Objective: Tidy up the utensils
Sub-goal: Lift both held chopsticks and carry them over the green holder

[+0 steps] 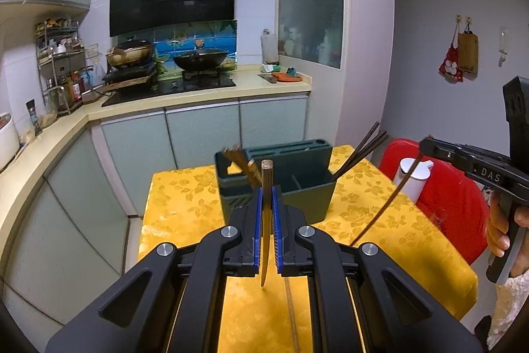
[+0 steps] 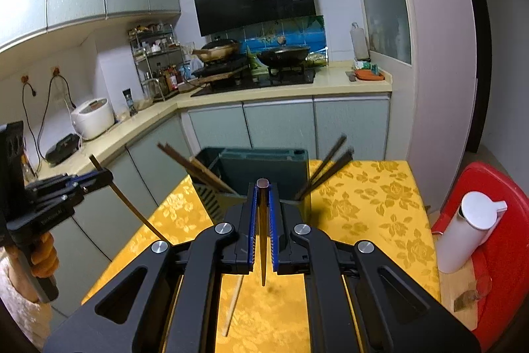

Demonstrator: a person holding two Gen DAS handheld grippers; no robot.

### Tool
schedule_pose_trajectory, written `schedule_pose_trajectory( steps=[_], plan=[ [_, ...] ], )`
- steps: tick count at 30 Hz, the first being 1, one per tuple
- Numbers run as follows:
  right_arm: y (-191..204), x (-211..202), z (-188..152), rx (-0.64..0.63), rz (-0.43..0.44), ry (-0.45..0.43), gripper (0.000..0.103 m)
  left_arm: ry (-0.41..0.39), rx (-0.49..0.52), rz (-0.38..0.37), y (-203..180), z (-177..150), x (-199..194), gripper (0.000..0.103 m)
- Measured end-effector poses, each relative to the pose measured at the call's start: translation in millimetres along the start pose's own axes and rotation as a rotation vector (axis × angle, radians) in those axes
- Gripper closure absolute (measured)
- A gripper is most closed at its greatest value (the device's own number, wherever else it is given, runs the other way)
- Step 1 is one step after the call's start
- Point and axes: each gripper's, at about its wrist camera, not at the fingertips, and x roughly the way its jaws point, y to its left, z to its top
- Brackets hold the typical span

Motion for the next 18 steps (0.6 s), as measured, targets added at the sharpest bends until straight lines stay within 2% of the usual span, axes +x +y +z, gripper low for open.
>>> schedule_pose_trajectory(
  steps=[10, 14, 18],
  plan=[
    [-3.1, -5.5, 52.3, 0.015, -0.001, -0.039, 0.096, -0.042, 0.051, -0.003, -30.2, 57.3, 0.5, 0.097],
    [-2.3, -7.8, 74.2, 0.008, -0.029, -0.07, 0.096, -0.065, 0.029, -0.015, -34.8, 86.0, 5.4, 0.097],
    [-1.7, -6.1, 92.6, 0.002, -0.057, -0.101, 0.096, -0.097, 0.009, 0.008, -36.9, 113.3, 14.9, 0.097]
  ],
)
